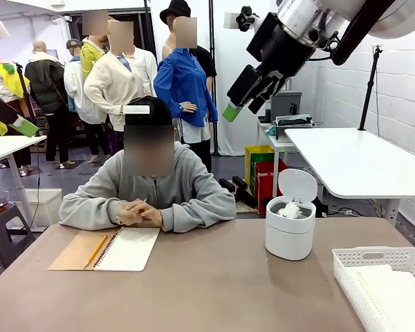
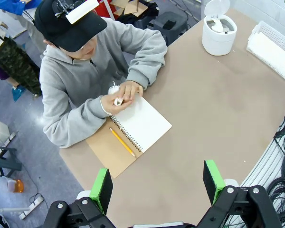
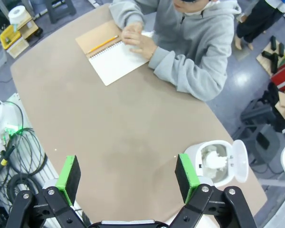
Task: Sort the paper based on its condition.
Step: If a person hands you a paper, place it in the Organizing basket , and if it's crumpled, put it in the Trash can.
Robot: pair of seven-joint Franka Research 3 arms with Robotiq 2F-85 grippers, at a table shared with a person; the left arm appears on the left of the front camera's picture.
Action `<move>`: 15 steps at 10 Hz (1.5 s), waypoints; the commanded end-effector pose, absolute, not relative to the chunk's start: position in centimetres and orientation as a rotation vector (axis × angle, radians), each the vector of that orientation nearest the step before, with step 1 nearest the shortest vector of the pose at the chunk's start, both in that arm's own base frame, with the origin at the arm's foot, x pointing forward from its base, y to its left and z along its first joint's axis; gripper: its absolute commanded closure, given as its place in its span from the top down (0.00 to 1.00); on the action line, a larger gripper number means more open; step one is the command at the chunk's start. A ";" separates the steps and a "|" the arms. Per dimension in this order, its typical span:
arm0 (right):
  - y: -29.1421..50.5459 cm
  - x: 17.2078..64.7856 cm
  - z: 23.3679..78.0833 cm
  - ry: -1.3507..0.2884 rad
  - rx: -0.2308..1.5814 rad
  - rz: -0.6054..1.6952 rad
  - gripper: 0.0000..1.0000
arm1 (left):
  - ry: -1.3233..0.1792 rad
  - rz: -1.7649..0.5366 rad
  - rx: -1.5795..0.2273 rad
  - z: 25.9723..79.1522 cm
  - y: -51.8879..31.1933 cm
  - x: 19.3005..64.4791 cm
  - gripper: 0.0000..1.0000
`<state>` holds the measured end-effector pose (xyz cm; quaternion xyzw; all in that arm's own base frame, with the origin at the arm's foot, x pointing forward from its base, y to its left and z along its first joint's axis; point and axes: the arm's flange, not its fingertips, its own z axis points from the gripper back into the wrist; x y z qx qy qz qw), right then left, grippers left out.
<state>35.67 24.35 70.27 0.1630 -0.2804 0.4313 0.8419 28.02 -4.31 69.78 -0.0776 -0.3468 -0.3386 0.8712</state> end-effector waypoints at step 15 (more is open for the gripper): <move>24.4 35.8 70.2 -0.589 0.348 0.920 1.00 | -0.726 -0.705 -0.163 69.8 -4.2 28.0 1.00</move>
